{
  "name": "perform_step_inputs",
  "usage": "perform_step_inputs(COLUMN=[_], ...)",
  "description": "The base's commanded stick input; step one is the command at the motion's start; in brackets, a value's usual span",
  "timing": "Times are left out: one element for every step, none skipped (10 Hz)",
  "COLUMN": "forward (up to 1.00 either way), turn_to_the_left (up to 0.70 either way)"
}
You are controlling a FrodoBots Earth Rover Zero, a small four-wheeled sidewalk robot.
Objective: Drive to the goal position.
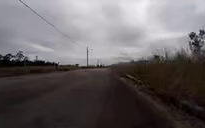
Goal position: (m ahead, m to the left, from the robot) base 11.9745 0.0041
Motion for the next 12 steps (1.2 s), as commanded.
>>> perform_step_inputs(forward=[0.7, 0.7, 0.7, 0.7, 0.7, 0.7, 0.7, 0.7, 0.7, 0.7, 0.7, 0.7], turn_to_the_left=[0.0, 0.0, 0.0, 0.0, 0.0, 0.0, 0.0, 0.0, 0.0, 0.0, 0.0, 0.0])
